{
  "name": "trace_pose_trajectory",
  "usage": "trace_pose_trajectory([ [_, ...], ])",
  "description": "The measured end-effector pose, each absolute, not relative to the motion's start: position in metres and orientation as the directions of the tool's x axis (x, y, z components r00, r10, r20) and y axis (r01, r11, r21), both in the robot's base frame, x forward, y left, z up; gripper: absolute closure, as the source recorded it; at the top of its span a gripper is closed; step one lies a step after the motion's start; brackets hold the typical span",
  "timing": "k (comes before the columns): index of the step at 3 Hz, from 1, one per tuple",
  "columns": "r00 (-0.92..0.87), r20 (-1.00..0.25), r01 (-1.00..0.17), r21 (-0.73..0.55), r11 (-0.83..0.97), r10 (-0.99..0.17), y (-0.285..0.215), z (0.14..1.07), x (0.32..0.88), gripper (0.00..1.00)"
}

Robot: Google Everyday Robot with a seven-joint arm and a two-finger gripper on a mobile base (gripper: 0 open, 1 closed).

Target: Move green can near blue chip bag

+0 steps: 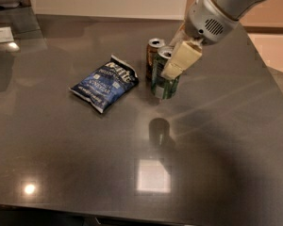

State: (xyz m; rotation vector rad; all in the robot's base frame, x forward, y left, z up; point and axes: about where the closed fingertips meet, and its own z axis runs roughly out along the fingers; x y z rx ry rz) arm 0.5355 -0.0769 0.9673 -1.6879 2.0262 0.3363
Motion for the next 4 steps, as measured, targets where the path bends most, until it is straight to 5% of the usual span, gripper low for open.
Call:
trace_pose_trajectory([
  [3, -0.108, -0.527, -0.979, -0.091, 0.182, -0.843, -0.011, 0.934, 0.561, 1.00],
  [4, -0.101, -0.537, -0.980, -0.091, 0.176, -0.838, 0.000, 0.924, 0.564, 0.85],
])
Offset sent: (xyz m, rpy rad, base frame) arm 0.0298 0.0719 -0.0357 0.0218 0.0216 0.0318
